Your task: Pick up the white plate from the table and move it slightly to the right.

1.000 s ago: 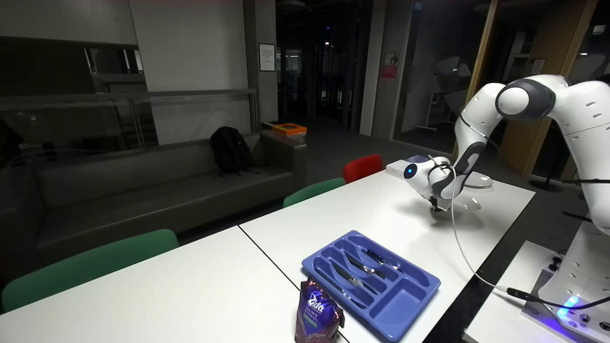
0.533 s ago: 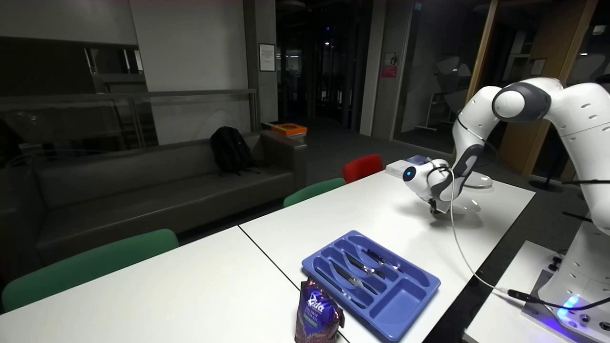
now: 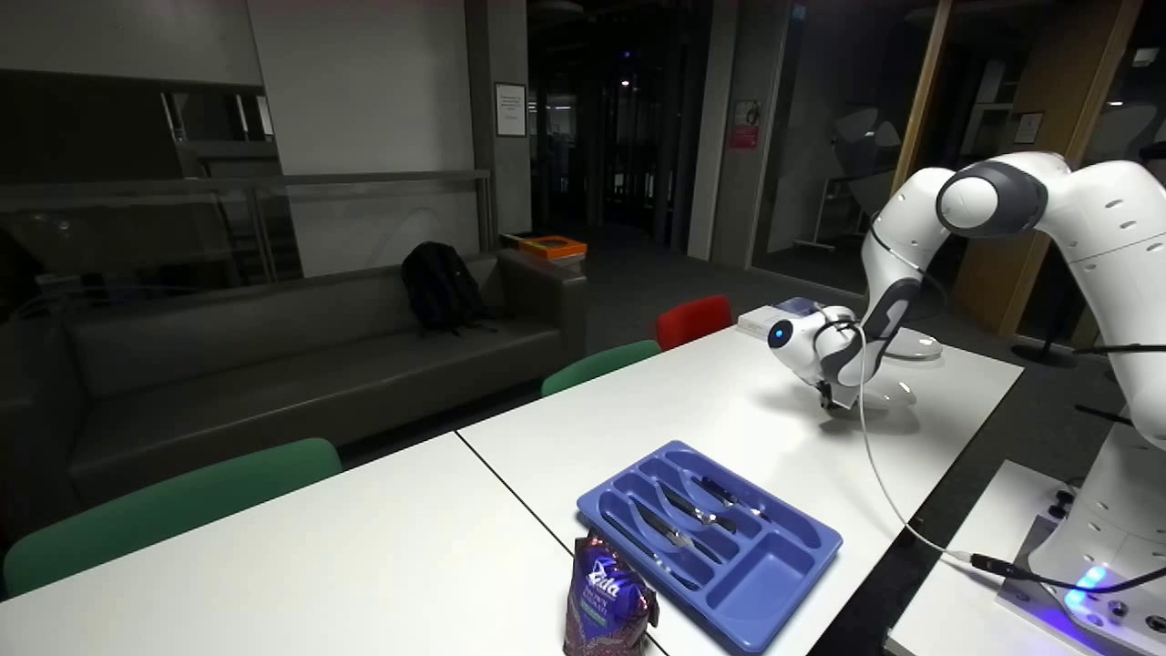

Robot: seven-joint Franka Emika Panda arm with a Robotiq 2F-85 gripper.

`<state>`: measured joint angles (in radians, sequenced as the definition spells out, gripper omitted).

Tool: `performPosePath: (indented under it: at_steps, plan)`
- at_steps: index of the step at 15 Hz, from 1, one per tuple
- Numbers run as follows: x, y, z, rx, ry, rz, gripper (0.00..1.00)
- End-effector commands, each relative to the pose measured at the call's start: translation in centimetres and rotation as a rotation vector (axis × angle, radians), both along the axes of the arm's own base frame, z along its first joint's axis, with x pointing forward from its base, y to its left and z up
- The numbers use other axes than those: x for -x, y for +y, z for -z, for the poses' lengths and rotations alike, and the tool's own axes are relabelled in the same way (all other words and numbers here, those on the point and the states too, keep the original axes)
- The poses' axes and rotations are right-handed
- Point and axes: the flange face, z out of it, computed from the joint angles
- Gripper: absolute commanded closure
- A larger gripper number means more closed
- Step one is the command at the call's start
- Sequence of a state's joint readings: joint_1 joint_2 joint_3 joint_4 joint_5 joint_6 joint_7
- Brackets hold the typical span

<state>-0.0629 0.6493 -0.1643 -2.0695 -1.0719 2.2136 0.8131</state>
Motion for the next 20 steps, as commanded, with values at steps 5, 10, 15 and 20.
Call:
performPosePath:
  at_steps: [5,10,15,20]
  plan:
    - [-0.7,-0.3,-0.4,0.046,0.014,-0.021,0.65]
    - [-0.9,-0.2,-0.6,0.048,0.016,-0.025,0.28]
    - [0.7,-1.7,-2.2,0.001,-0.013,-0.041,0.02]
    - [5.8,-4.5,-4.9,-0.060,-0.065,-0.022,0.11]
